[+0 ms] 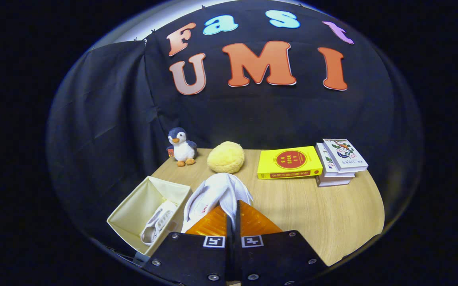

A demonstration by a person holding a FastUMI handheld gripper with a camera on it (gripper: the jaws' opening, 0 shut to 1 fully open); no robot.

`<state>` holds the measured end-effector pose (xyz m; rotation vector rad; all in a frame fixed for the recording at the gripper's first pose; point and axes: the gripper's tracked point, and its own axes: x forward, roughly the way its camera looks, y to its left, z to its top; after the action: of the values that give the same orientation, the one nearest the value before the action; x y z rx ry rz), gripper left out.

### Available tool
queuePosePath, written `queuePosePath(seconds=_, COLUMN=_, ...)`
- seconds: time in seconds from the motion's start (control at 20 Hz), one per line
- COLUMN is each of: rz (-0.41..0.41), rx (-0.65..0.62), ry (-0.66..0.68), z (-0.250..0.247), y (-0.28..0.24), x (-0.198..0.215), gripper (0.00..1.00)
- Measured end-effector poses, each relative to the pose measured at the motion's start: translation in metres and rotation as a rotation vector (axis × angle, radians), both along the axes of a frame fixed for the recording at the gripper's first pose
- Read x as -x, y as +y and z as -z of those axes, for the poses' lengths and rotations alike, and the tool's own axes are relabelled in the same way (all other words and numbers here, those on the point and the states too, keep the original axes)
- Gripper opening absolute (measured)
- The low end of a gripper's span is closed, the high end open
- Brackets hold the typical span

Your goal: Open the storage box then place both shoes into the box .Put the left shoe in first, then the right shoe, with the right side of both shoes facing outward in a uniform manner.

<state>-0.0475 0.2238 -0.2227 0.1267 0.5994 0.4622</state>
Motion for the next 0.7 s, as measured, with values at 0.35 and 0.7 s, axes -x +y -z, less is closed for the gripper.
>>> queuePosePath(seconds=0.35, rz=-0.088, rx=-0.031, ry=0.058, z=-0.006, y=0.105, x=0.022, gripper=0.01)
queuePosePath(seconds=0.7, rz=-0.065, rx=-0.001, ry=0.161, z=0.02, y=0.158, x=0.04, gripper=0.01)
